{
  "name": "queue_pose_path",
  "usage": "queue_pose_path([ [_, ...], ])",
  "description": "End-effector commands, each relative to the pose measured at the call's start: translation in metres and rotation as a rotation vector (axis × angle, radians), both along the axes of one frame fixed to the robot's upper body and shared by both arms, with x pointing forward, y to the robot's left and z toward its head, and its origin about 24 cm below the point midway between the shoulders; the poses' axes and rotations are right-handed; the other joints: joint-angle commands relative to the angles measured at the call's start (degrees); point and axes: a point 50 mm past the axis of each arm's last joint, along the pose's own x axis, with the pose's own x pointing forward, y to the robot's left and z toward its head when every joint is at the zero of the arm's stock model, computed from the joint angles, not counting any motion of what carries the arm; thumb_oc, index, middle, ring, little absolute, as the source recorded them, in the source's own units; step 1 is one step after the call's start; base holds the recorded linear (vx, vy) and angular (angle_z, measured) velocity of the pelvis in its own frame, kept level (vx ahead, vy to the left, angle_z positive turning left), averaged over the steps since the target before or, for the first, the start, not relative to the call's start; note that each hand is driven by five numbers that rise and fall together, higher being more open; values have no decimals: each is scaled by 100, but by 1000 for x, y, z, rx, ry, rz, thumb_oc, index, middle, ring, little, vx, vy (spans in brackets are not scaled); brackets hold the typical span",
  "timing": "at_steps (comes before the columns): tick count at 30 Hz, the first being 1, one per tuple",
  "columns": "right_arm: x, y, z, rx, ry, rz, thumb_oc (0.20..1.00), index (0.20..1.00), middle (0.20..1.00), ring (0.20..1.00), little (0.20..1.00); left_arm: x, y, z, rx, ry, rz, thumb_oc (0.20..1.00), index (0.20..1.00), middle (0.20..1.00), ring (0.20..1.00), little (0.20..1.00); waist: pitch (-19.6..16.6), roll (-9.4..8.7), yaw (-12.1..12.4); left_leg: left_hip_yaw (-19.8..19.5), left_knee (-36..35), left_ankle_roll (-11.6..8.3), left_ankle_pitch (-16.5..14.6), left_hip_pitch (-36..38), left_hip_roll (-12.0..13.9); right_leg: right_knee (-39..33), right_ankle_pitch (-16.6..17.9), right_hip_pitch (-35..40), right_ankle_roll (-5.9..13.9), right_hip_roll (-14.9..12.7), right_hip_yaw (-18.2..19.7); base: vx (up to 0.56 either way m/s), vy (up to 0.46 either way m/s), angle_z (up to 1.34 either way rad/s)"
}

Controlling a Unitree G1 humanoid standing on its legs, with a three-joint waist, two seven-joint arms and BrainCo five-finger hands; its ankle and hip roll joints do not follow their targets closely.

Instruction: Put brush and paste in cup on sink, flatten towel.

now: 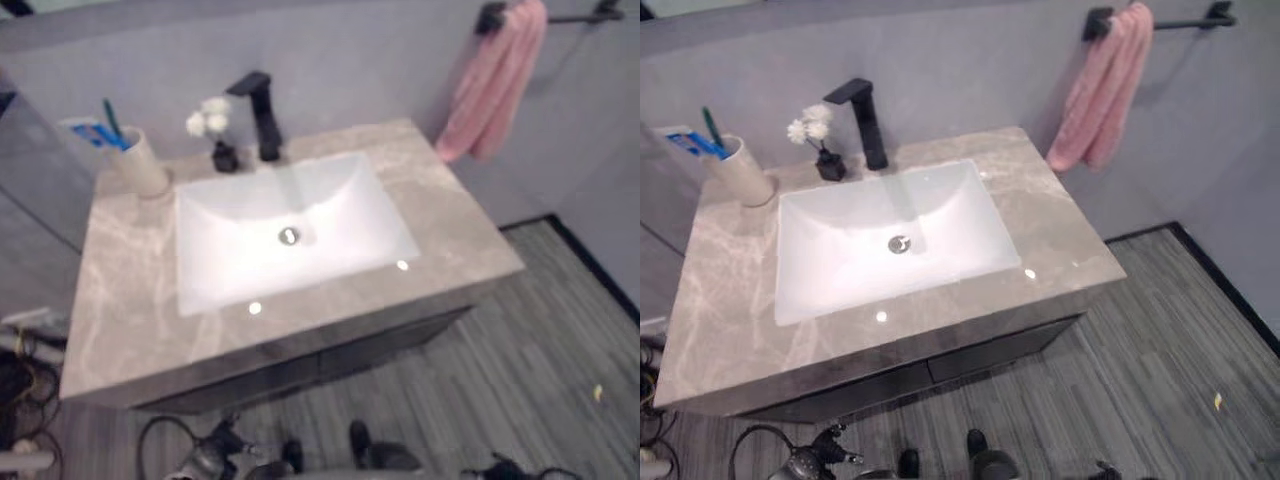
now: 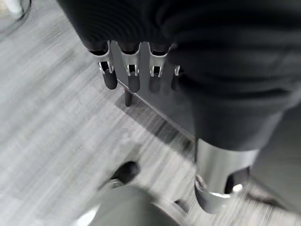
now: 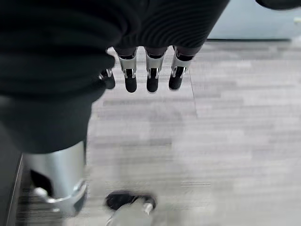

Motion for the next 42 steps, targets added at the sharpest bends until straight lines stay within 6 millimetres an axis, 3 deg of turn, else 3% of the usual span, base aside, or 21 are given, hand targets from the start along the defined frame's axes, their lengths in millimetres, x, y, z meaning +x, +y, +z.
queue_pose_path([
  [1,13,0,3,1,-38,12,1000,1000,1000,1000,1000,-3,17,3,45,-17,43,1000,1000,1000,1000,1000,-67,28,50,455,1039,399,-898,-769,-6,-336,13,-161,157,54,377,-179,433,-165],
  [3,18,3,3,9,-57,11,1000,1000,1000,1000,1000,-2,18,4,51,-22,39,1000,1000,1000,1000,1000,-43,25,89,736,1037,505,-929,-876,-60,-478,259,-384,319,-42,526,-196,389,-104],
  [4,20,5,3,7,-58,12,1000,1000,1000,1000,1000,-1,17,4,56,-22,25,1000,1000,1000,1000,1000,-29,27,164,934,986,537,-942,-870,-37,-574,354,-488,327,-112,375,-182,314,-95],
  [5,21,6,3,4,-59,23,1000,1000,1000,1000,1000,1,17,5,59,-28,17,1000,1000,1000,1000,1000,22,50,216,1083,949,561,-944,-843,5,-609,364,-565,268,-229,-37,-157,266,-121],
  [7,21,8,2,3,-61,34,1000,1000,1000,1000,1000,5,16,5,64,-34,-15,1000,1000,1000,1000,1000,100,96,257,1333,763,532,-904,-695,107,-404,50,-637,160,-384,-1197,-125,192,-126],
  [8,17,7,2,-3,-49,35,1000,1000,1000,1000,1000,6,16,6,68,-30,-34,1000,1000,1000,1000,1000,90,117,232,1415,643,538,-862,-651,120,-196,-57,-647,128,-386,-1436,-78,157,-127],
  [10,2,9,-2,9,-8,22,1000,1000,1000,1000,1000,7,18,6,90,-15,-99,1000,1000,1000,1000,1000,24,146,75,1551,62,491,-671,-311,57,242,-220,-496,160,-220,-1383,-36,153,-122],
  [12,-2,7,-3,7,5,13,1000,1000,1000,1000,1000,10,17,7,93,-19,-114,1000,1000,1000,1000,1000,32,175,82,1619,-136,496,-606,-166,45,421,-300,-443,145,-220,-1479,-19,72,-66],
  [14,-6,4,-3,-2,9,-9,1000,1000,1000,1000,1000,17,14,9,95,-31,-144,1000,1000,1000,1000,1000,-42,235,58,1791,-493,419,-488,33,62,681,-589,-221,139,-275,-2051,-28,16,-67],
  [18,-5,6,-3,1,-1,-14,1000,1000,1000,1000,1000,23,10,10,87,-48,-161,1000,1000,1000,1000,1000,-150,204,88,2076,-707,394,-424,145,76,711,-729,-53,152,-276,-2456,-12,-52,-64],
  [19,1,9,-3,5,-17,-4,1000,1000,1000,1000,1000,28,7,11,84,-60,-167,1000,1000,1000,1000,1000,-215,173,196,2460,-732,357,-415,154,150,667,-815,123,95,-434,-3244,-43,-101,-57],
  [20,1,9,-3,5,-17,-4,1000,1000,1000,1000,1000,28,7,11,84,-60,-167,1000,1000,1000,1000,1000,-211,170,201,2462,-729,351,-415,158,153,658,-815,131,92,-431,-3244,-51,-125,-94],
  [23,7,15,-4,13,-21,25,1000,1000,1000,1000,1000,30,2,11,76,-65,-175,1000,1000,1000,1000,1000,-275,96,233,2909,-686,333,-423,183,248,734,-840,179,113,-388,-3721,-53,-143,-129],
  [26,-2,17,-6,17,8,31,1000,1000,1000,1000,1000,33,-3,11,71,-72,-203,1000,1000,1000,1000,1000,-328,94,153,2994,-702,313,-404,248,250,569,-880,156,50,-195,-3376,-25,-176,-48],
  [31,-19,16,-9,10,58,20,1000,1000,1000,1000,1000,41,-16,12,36,-109,-190,1000,1000,1000,1000,1000,-399,107,60,2885,-688,118,-237,255,309,-229,-737,501,-84,165,-2855,-16,-249,-16],
  [36,-26,15,-10,10,73,3,1000,1000,1000,1000,1000,39,-19,10,22,-104,-151,1000,1000,1000,1000,1000,-417,102,52,2799,-665,15,-155,243,375,-431,-698,626,-177,263,-2735,-4,-195,-21],
  [42,-25,9,-8,-8,70,-10,1000,1000,1000,1000,1000,21,-19,3,1,-50,-81,1000,1000,1000,1000,1000,-398,54,109,2600,-377,-115,-154,180,506,-604,-699,768,-306,383,-2542,3,-225,-3],
])
